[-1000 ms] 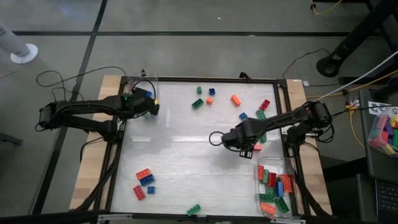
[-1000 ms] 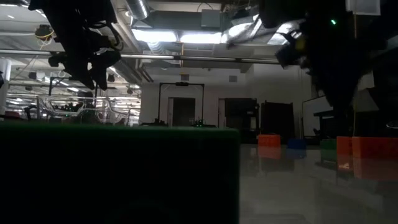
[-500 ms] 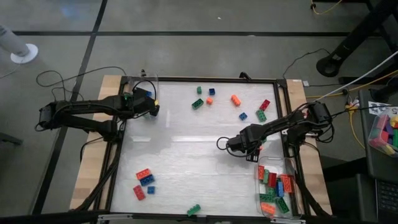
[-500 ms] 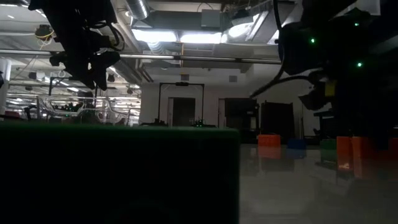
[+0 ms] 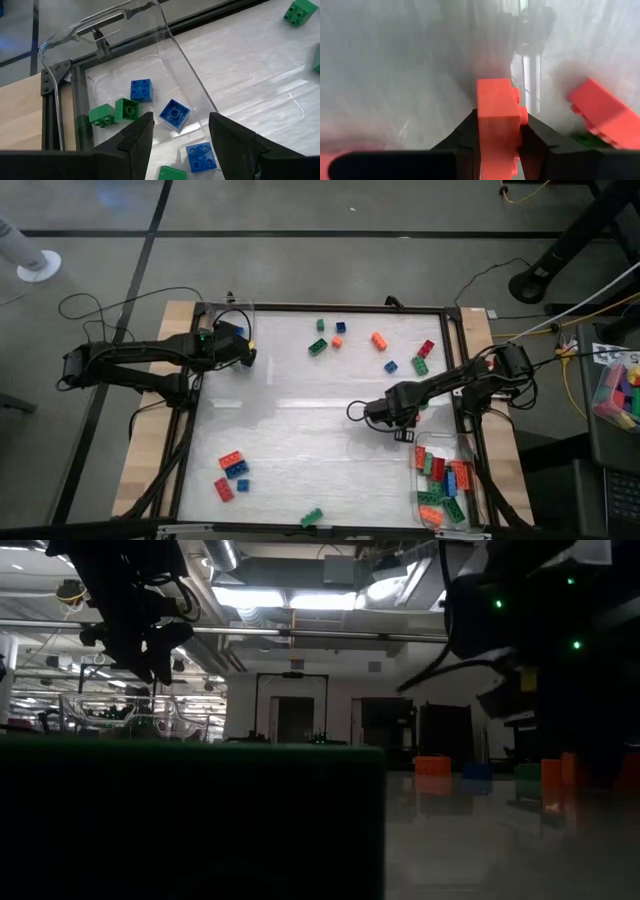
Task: Sort blocks by size
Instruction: Put the 8 stud orange game piece into the bottom transparent bin
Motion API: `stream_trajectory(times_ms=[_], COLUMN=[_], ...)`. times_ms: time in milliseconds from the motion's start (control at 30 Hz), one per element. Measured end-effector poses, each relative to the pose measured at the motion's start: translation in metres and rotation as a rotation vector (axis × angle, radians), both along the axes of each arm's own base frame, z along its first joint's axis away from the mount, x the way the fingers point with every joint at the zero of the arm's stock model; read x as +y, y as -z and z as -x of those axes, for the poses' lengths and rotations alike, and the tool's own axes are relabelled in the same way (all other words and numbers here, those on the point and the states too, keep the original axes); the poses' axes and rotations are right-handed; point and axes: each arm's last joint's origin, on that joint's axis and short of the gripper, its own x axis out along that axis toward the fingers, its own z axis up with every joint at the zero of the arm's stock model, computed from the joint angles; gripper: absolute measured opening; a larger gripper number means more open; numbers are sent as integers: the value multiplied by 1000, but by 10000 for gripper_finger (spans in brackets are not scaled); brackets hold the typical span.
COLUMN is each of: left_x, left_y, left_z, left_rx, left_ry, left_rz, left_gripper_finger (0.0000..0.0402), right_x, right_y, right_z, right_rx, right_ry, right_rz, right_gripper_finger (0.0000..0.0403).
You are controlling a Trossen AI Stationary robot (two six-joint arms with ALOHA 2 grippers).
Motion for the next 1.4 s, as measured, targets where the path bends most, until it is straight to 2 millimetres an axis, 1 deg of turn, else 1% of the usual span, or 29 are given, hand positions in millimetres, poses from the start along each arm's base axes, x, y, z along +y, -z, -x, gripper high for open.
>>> stream_trajectory(times_ms=[100, 200, 333, 433, 533, 633, 700, 800, 900, 967, 1033, 1100, 1233, 1400], left_x=[0, 0, -1, -4, -6, -9, -11, -13, -13, -13, -14, -14, -18, -34], left_y=[0, 0, 1, 1, 1, 1, 1, 1, 1, 1, 1, 2, 3, 4], left_z=[0, 0, -1, -2, -3, -4, -4, -5, -5, -5, -5, -5, -7, -12], left_rx=[-6, -6, -15, -2, 10, 15, 16, 15, 15, 13, 0, -10, -35, -68], left_ry=[-5, -4, 21, 62, 94, 115, 125, 136, 142, 138, 130, 135, 197, 367], left_rz=[1, 2, 47, 66, 65, 64, 64, 64, 64, 66, 74, 96, 207, 398], left_gripper_finger=[180, 180, 180, 180, 180, 180, 180, 180, 180, 180, 180, 180, 180, 180], right_x=[1, 3, 15, 34, 58, 83, 100, 124, 137, 144, 148, 158, 175, 188], right_y=[-13, -32, -57, -73, -87, -99, -104, -111, -113, -114, -114, -113, -113, -113], right_z=[-6, -12, -19, -21, -18, -10, -2, 10, 26, 31, 39, 46, 64, 73], right_rx=[9, 24, 14, -13, -37, -62, -93, -166, -171, -188, -163, -165, -171, -220], right_ry=[-11, -7, 0, -14, -22, -27, -21, -51, -74, -24, 35, 62, 62, 74], right_rz=[-1, 4, 0, -34, -50, -20, 6, 66, 126, 132, 150, 127, 111, 82], right_gripper_finger=[89, 89, 91, 104, 104, 92, 92, 95, 106, 107, 102, 97, 101, 138])
